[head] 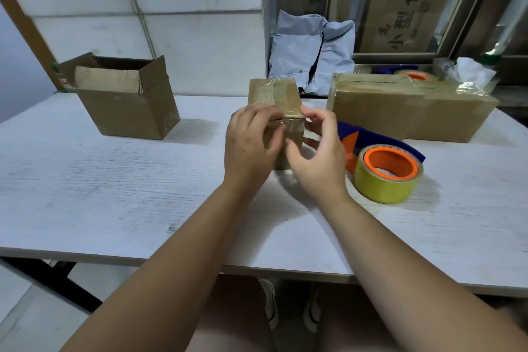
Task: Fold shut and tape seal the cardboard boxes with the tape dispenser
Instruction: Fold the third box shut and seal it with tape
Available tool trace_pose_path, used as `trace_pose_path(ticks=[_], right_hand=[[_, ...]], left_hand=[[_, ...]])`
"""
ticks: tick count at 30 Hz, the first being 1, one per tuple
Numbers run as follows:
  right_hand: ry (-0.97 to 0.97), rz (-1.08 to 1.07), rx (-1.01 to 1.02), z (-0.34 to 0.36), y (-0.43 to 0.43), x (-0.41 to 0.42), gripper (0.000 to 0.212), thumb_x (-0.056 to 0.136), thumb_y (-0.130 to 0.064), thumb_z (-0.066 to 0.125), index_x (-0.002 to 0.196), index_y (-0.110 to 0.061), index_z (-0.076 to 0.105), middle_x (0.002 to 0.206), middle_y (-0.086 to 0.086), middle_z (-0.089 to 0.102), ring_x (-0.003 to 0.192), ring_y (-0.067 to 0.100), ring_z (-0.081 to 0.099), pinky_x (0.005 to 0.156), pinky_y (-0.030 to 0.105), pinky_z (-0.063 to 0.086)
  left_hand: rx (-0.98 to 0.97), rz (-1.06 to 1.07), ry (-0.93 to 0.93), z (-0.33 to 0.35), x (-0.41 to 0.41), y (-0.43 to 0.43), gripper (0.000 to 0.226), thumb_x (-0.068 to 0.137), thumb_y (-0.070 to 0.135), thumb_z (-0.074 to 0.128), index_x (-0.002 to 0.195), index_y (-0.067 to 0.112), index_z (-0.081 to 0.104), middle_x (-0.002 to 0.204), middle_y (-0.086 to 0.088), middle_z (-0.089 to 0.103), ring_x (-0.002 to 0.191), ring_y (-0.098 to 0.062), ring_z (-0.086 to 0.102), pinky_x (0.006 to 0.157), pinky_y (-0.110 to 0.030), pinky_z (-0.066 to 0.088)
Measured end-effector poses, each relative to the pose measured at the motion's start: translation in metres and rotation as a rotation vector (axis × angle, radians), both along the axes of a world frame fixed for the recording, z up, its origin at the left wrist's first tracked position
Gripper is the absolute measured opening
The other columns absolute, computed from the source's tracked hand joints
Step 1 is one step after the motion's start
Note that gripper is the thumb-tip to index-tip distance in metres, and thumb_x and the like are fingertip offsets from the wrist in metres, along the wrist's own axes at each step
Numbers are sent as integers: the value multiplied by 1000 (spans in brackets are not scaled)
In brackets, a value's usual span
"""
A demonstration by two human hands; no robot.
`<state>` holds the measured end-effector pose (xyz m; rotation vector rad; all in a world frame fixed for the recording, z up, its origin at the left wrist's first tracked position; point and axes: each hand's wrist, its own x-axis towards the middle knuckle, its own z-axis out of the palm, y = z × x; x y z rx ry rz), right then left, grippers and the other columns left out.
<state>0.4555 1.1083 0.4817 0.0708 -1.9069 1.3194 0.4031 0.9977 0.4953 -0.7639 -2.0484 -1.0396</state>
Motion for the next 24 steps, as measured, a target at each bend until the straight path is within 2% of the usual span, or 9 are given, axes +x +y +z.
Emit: trace_pose_path(ticks=[5, 9, 13, 17, 19, 22, 24], right_hand=[[25, 113, -117, 5, 0, 5, 35, 85, -8, 47, 118, -18, 51, 121, -3, 60, 116, 3, 54, 86, 23, 49], [18, 76, -153, 3, 4, 3, 33, 93, -13, 41, 118, -18, 62, 113, -10, 65, 107, 9, 61, 91, 35, 51], [15, -2, -44, 1, 6, 0, 31, 95, -12, 44, 116, -20, 66, 111, -11, 64, 107, 6, 59, 94, 34, 49], [6, -16, 29, -2, 9, -5, 29, 94, -10, 49, 114, -15, 68, 116, -12, 61, 117, 4, 54, 99, 35, 47], [3, -19, 34, -3, 10, -5, 28, 94, -8, 50, 115, -16, 68, 117, -9, 62, 117, 4, 55, 99, 29, 47], [-6, -24, 32, -2, 9, -4, 27, 94, -7, 52, 114, -16, 69, 119, -5, 64, 115, 1, 54, 95, 15, 43], [-12, -23, 26, 0, 9, -3, 27, 94, -7, 53, 114, -16, 69, 119, -4, 64, 115, 0, 54, 95, 12, 42]], left_hand=[[77, 35, 46, 1, 2, -5, 16, 87, 17, 56, 90, 8, 68, 98, -3, 70, 105, -19, 55, 96, -22, 36], [104, 38, 61, 1, 3, -9, 16, 87, 15, 56, 90, 6, 69, 97, -5, 71, 107, -21, 56, 96, -27, 40], [13, 69, 116, -2, -1, -11, 15, 87, 16, 59, 89, 8, 71, 101, -4, 72, 109, -29, 61, 98, -29, 40], [-65, 85, 176, -2, -3, -14, 16, 87, 15, 58, 92, 7, 71, 101, -5, 72, 106, -27, 62, 100, -18, 34], [-72, 64, 162, -2, -2, -15, 17, 88, 13, 57, 94, 7, 71, 103, -5, 71, 105, -24, 62, 99, -14, 32], [-90, 51, 172, -2, -3, -17, 18, 89, 8, 54, 97, 7, 70, 106, -5, 70, 107, -22, 60, 100, -14, 31], [-77, 54, 178, -2, -3, -17, 18, 89, 4, 54, 96, 6, 70, 106, -5, 70, 107, -21, 59, 100, -15, 33]])
